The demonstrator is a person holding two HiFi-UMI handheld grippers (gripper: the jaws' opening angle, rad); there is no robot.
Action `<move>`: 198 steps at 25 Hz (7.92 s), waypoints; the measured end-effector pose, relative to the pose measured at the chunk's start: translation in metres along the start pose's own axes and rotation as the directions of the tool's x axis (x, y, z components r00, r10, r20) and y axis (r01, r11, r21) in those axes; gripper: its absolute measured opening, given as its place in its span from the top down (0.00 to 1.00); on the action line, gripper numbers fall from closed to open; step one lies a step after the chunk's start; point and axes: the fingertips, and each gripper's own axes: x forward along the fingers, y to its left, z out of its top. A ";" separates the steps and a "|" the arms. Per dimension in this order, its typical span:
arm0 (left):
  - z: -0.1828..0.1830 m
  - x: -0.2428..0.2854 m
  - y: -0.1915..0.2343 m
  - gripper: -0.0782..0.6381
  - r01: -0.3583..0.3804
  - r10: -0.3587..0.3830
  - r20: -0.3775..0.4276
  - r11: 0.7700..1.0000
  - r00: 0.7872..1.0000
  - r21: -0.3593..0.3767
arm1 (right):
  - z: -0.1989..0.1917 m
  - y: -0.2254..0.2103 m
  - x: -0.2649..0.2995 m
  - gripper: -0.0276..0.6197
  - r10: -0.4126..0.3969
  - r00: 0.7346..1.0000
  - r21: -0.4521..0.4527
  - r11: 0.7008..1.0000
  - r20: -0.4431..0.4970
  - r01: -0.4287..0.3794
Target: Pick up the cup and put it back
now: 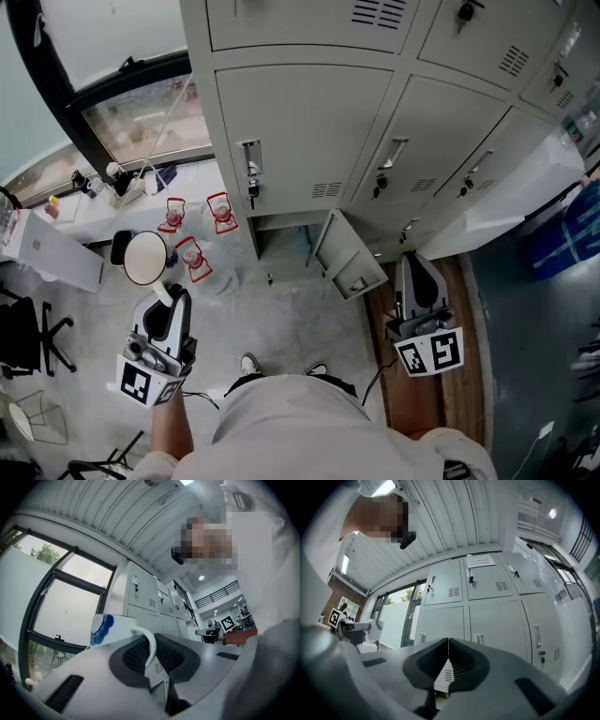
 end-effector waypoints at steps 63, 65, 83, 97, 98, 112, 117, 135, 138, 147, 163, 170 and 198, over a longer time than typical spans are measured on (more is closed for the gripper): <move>-0.382 0.130 -0.060 0.82 0.422 -0.430 -0.013 0.890 0.903 -0.173 | -0.309 0.070 0.087 0.93 0.187 0.980 -0.123 0.976 0.063 -0.178; -0.395 0.137 -0.056 0.82 0.426 -0.437 -0.026 0.887 0.899 -0.177 | -0.317 0.068 0.089 0.93 0.186 0.980 -0.119 0.977 0.070 -0.177; -0.457 0.193 -0.020 0.82 0.416 -0.429 -0.065 0.896 0.901 -0.154 | -0.384 0.078 0.102 0.93 0.213 0.971 -0.082 0.975 0.112 -0.204; -0.483 0.222 -0.015 0.82 0.366 -0.389 -0.096 0.910 0.916 -0.196 | -0.398 0.066 0.103 0.93 0.192 0.975 -0.053 0.981 0.111 -0.187; -0.485 0.223 -0.014 0.82 0.366 -0.388 -0.094 0.911 0.917 -0.193 | -0.400 0.066 0.103 0.93 0.195 0.975 -0.055 0.980 0.108 -0.190; -0.497 0.242 0.017 0.80 0.238 -0.267 -0.064 0.927 0.962 -0.292 | -0.422 0.057 0.104 0.93 0.175 0.977 -0.019 0.985 0.118 -0.174; -0.499 0.240 0.016 0.80 0.229 -0.259 -0.085 0.938 0.962 -0.259 | -0.419 0.055 0.104 0.93 0.171 0.978 -0.006 0.985 0.120 -0.171; -0.500 0.202 0.020 0.59 0.117 -0.155 -0.204 0.975 0.967 -0.190 | -0.410 0.057 0.092 0.93 0.148 0.989 0.058 0.987 0.027 -0.150; -0.491 0.189 0.012 0.64 0.115 -0.144 -0.225 0.984 0.964 -0.136 | -0.408 0.057 0.088 0.93 0.139 0.990 0.075 0.987 0.007 -0.139; -0.447 0.160 0.000 0.85 0.112 -0.139 -0.255 0.987 0.957 -0.118 | -0.361 0.069 0.085 0.93 0.151 0.988 0.063 0.987 -0.022 -0.149; -0.319 0.137 -0.022 0.86 0.108 -0.132 -0.267 0.989 0.955 -0.105 | -0.245 0.066 0.056 0.93 0.075 0.990 0.075 0.995 -0.119 -0.067; -0.254 0.139 -0.013 0.86 0.057 -0.080 -0.234 0.993 0.969 -0.103 | -0.187 0.059 0.050 0.93 0.059 0.990 0.079 0.996 -0.128 -0.050; -0.023 0.061 0.024 0.86 -0.076 0.079 -0.051 0.995 0.996 0.058 | -0.030 0.034 0.025 0.93 0.005 0.999 0.017 1.000 -0.043 -0.004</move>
